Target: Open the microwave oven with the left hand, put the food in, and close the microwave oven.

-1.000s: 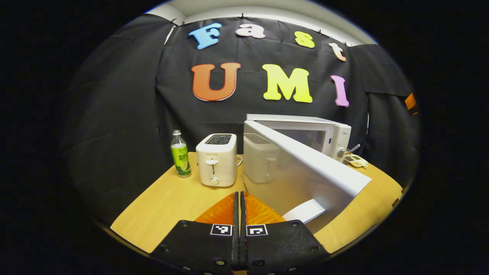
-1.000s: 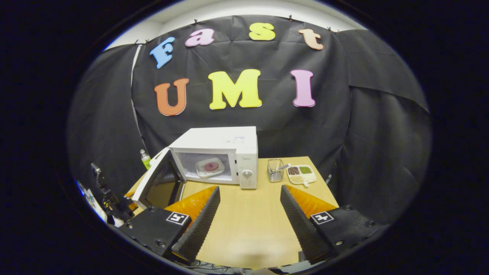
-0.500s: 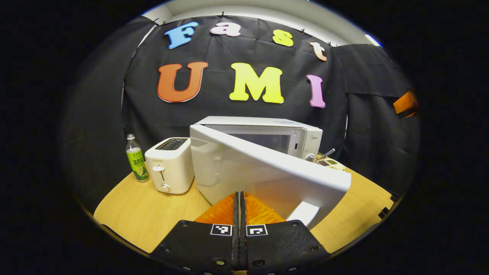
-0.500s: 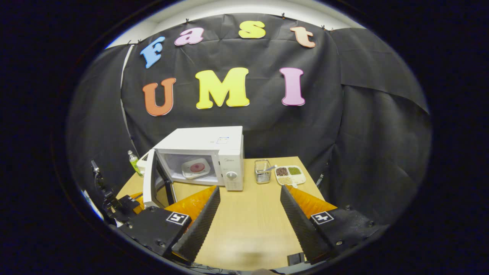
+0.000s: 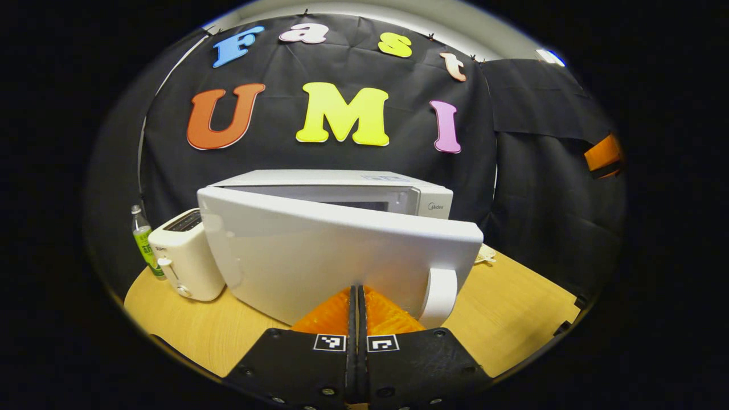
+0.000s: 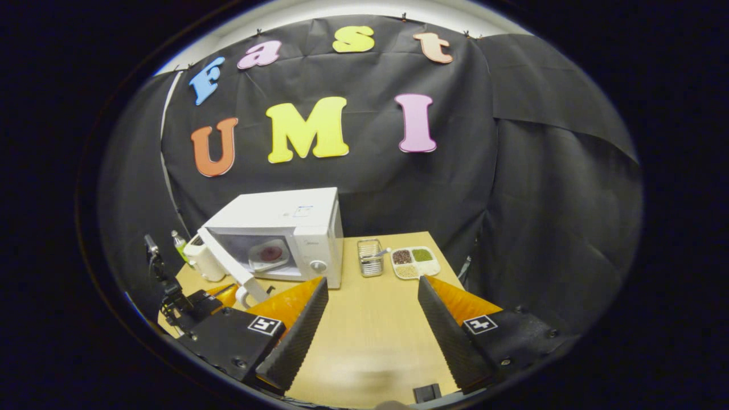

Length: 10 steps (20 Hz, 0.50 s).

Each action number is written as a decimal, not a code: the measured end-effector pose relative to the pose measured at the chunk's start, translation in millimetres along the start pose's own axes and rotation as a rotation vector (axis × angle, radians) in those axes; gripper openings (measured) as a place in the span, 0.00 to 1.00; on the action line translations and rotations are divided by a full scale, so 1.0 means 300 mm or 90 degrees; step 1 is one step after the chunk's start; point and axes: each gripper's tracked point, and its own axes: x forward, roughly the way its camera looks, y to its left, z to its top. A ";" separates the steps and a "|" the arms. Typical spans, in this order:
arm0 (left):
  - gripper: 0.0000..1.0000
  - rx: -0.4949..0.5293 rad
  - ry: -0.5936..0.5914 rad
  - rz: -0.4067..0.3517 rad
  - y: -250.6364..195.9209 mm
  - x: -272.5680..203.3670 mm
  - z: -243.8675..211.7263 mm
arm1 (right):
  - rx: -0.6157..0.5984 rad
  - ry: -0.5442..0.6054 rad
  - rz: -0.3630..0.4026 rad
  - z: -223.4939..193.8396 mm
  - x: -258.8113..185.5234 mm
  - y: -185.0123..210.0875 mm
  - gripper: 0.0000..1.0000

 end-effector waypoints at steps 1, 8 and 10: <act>0.00 0.005 0.000 -0.002 -0.008 0.033 0.010 | 0.000 -0.001 -0.003 0.000 0.008 -0.014 1.00; 0.00 0.006 0.000 -0.014 -0.033 0.209 0.042 | 0.014 0.001 -0.048 0.014 0.022 -0.144 1.00; 0.00 0.000 0.001 -0.013 -0.040 0.245 0.037 | 0.014 0.003 -0.058 0.010 0.024 -0.170 1.00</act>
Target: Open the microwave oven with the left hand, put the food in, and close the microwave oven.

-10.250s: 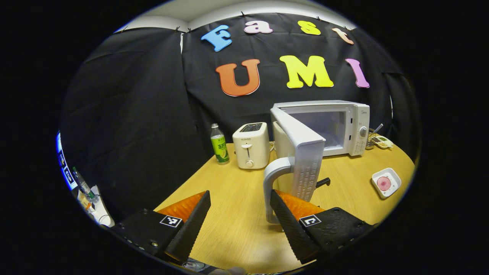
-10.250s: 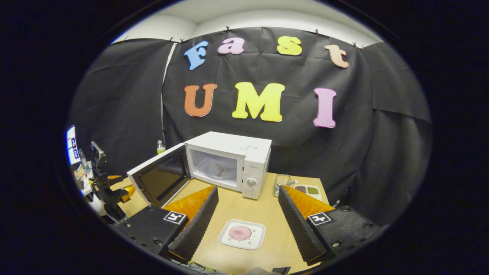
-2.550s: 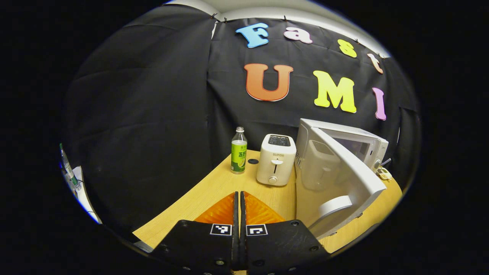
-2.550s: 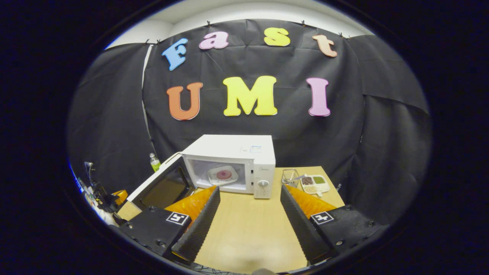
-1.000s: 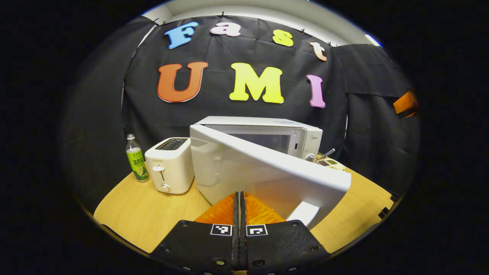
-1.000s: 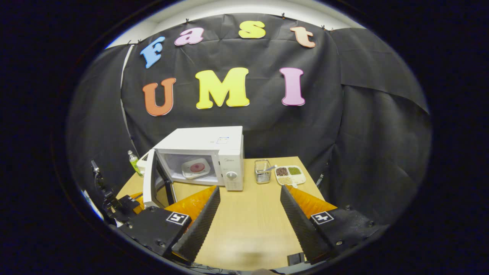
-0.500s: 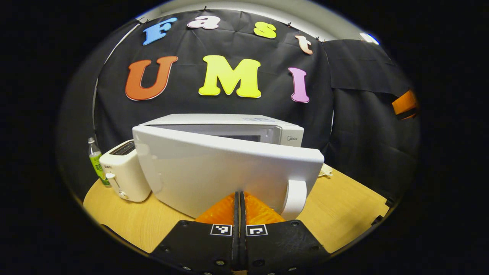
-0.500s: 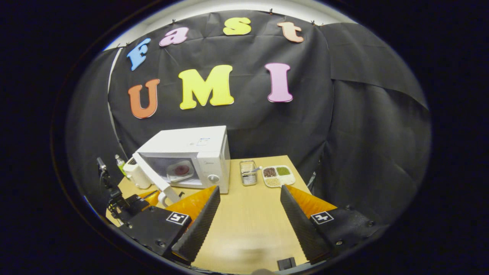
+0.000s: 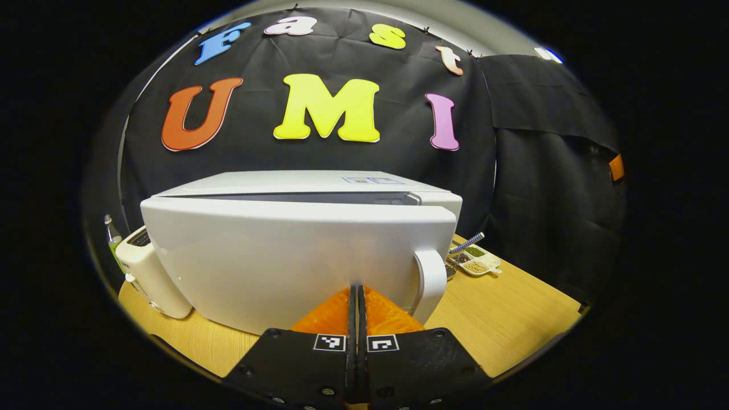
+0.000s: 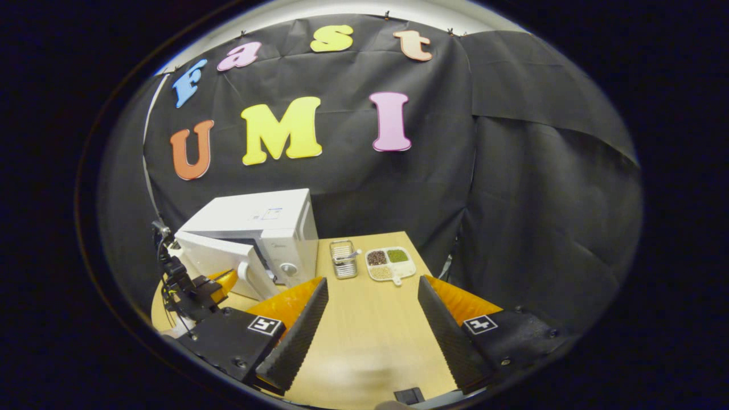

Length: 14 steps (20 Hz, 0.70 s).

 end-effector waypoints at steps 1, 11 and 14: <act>0.00 -0.005 0.005 -0.001 -0.010 0.014 -0.003 | 0.002 0.003 -0.004 -0.004 0.000 -0.008 0.92; 0.00 -0.015 0.000 -0.001 -0.037 0.130 0.019 | 0.005 0.009 -0.009 0.000 0.004 -0.020 1.00; 0.00 -0.016 -0.003 0.001 -0.039 0.134 0.026 | 0.010 0.011 -0.010 -0.005 0.006 -0.025 1.00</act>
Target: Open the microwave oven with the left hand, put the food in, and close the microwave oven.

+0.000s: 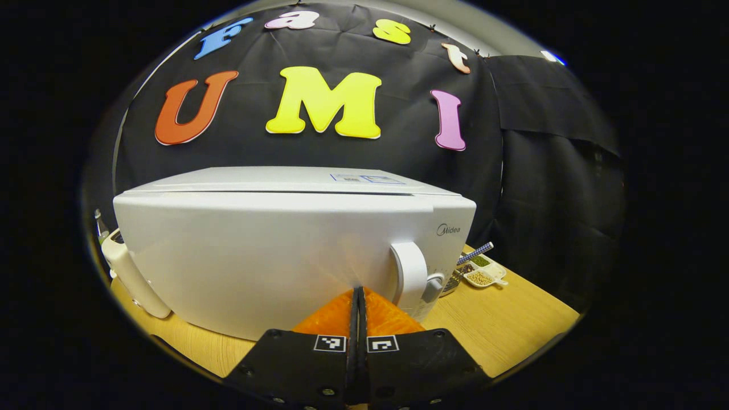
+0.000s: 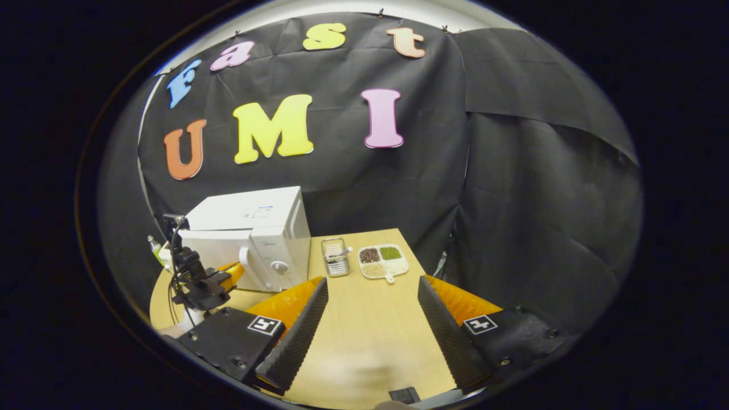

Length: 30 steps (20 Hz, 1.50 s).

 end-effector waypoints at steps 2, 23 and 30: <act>0.00 -0.012 -0.002 0.013 0.002 0.021 -0.002 | 0.005 0.001 0.003 -0.005 -0.005 0.004 1.00; 0.92 0.020 0.019 0.128 0.104 -0.398 0.009 | -0.034 -0.044 0.043 -0.014 -0.206 0.104 1.00; 0.92 0.015 -0.005 0.151 0.093 -0.753 0.175 | -0.065 -0.117 0.079 0.073 -0.300 0.229 1.00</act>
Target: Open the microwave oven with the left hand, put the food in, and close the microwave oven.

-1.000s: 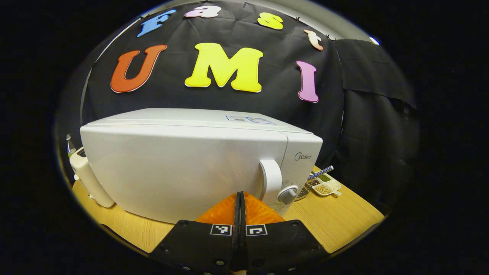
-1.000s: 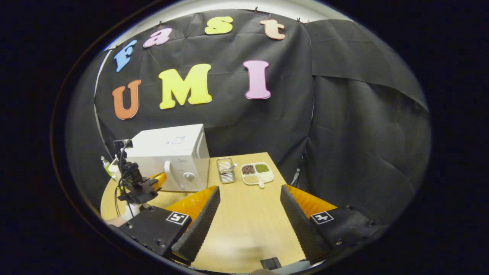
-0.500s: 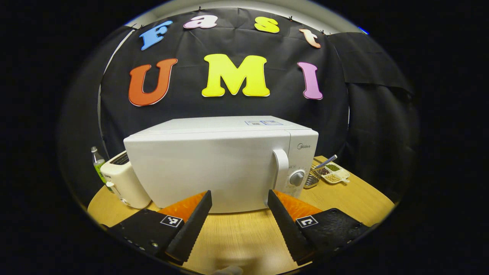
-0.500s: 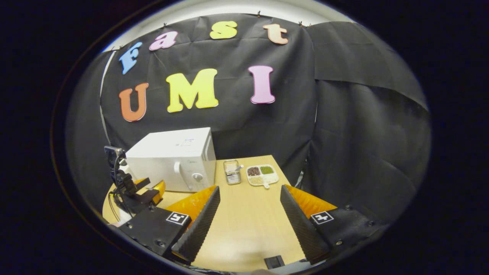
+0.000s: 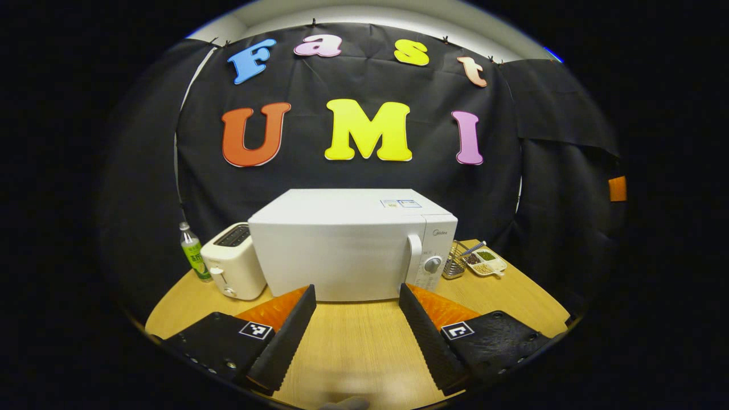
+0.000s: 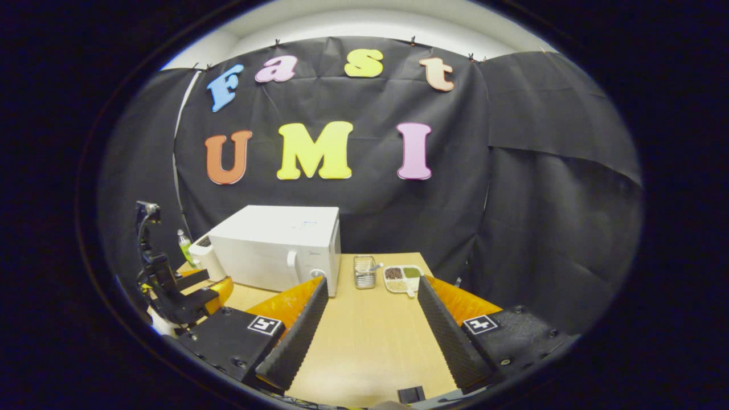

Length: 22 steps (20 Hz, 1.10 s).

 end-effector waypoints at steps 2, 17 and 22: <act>0.92 -0.013 -0.018 0.019 0.030 -0.112 0.076 | 0.000 -0.027 0.014 0.051 -0.010 0.042 1.00; 0.92 0.018 -0.189 0.087 0.167 -0.502 0.546 | 0.008 -0.152 0.070 0.264 -0.120 0.242 0.92; 0.92 0.024 -0.190 0.086 0.158 -0.501 0.556 | 0.018 -0.160 0.053 0.279 -0.143 0.215 1.00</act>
